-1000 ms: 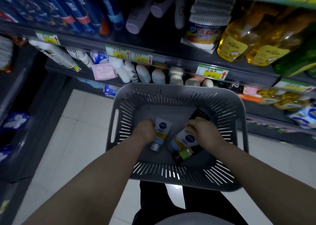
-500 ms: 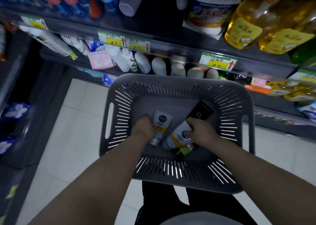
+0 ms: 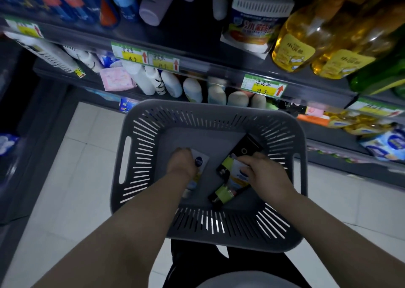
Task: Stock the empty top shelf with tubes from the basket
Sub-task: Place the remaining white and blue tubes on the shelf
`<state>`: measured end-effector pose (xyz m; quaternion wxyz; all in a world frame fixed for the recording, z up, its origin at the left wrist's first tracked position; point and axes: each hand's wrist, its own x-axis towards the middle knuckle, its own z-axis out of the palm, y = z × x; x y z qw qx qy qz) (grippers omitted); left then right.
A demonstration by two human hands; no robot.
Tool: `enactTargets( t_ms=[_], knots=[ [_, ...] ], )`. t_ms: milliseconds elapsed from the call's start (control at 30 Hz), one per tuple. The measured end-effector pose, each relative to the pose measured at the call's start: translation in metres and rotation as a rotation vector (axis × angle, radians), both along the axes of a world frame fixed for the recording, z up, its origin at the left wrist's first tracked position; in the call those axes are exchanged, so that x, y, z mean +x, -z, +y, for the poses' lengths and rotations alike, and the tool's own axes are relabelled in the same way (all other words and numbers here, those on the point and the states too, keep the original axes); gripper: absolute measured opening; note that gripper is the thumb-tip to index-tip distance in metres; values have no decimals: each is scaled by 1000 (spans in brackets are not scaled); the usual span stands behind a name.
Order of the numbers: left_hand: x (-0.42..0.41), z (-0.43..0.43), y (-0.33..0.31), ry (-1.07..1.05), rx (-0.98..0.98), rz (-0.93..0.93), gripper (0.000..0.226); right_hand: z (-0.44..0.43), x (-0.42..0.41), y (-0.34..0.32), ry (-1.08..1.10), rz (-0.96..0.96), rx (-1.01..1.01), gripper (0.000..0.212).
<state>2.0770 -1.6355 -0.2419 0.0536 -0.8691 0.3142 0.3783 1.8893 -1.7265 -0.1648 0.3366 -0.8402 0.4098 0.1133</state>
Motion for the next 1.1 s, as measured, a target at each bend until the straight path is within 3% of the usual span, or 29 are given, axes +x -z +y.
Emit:
enactTargets(
  t_ms=[133, 400, 633, 900, 1100],
  knots=[
    [8, 9, -25, -51, -172, 22, 33, 2, 6, -11, 72, -59, 27, 25],
    [39, 38, -96, -7, -574, 73, 11, 28, 24, -48, 101, -270, -152, 16],
    [56, 52, -169, 260, -785, -2, 12, 55, 27, -103, 251, -389, -308, 25],
    [49, 34, -283, 477, -984, -33, 15, 75, 18, -179, 382, -438, -653, 21],
    [28, 9, -353, 636, -1037, -173, 15, 58, 6, -243, 448, -385, -824, 23]
  ],
)
